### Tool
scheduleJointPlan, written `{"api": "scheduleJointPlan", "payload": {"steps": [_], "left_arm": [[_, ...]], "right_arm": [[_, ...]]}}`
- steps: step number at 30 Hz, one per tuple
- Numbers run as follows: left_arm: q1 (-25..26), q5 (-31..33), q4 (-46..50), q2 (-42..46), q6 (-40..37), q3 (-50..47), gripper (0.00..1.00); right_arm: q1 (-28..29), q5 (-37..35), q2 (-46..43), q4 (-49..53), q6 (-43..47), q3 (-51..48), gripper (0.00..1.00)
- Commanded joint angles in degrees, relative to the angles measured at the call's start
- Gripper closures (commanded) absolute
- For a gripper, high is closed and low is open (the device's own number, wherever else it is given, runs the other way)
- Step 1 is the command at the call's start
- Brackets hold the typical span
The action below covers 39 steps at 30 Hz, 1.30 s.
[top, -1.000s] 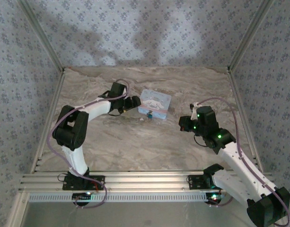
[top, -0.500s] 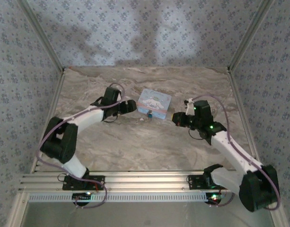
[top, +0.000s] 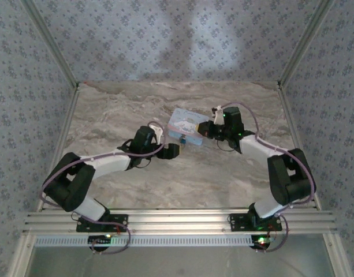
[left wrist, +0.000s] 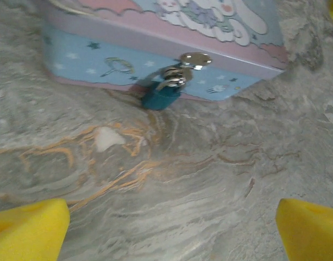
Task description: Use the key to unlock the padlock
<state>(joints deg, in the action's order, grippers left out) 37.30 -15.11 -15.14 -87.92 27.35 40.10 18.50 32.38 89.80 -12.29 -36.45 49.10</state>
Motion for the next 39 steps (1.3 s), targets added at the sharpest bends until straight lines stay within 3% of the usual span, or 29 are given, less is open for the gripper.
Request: {"api": "scheduleJointPlan", "payload": {"steps": [1,12,18,39], "left_arm": [[0.69,-2.88,-7.25,-3.11,-2.63,0.84,0.03],[0.6,-3.73,-8.25,-11.35,-4.05,6.2,0.09],[-0.04,-2.47,-8.89,-13.27,-5.15,7.67,0.12],[-1.73,-7.15,-12.8,-22.69,-5.82,14.45,0.29]], "right_arm": [[-0.56,0.24,3.74,-0.88,-0.12,4.18,1.0],[-0.75,0.2,13.35,3.46,-0.12,11.28,1.0],[-0.77,-1.22,14.69,7.27,1.82,10.64,1.0],[0.65,-3.03,15.49,10.9,3.49,9.79,1.0]]}}
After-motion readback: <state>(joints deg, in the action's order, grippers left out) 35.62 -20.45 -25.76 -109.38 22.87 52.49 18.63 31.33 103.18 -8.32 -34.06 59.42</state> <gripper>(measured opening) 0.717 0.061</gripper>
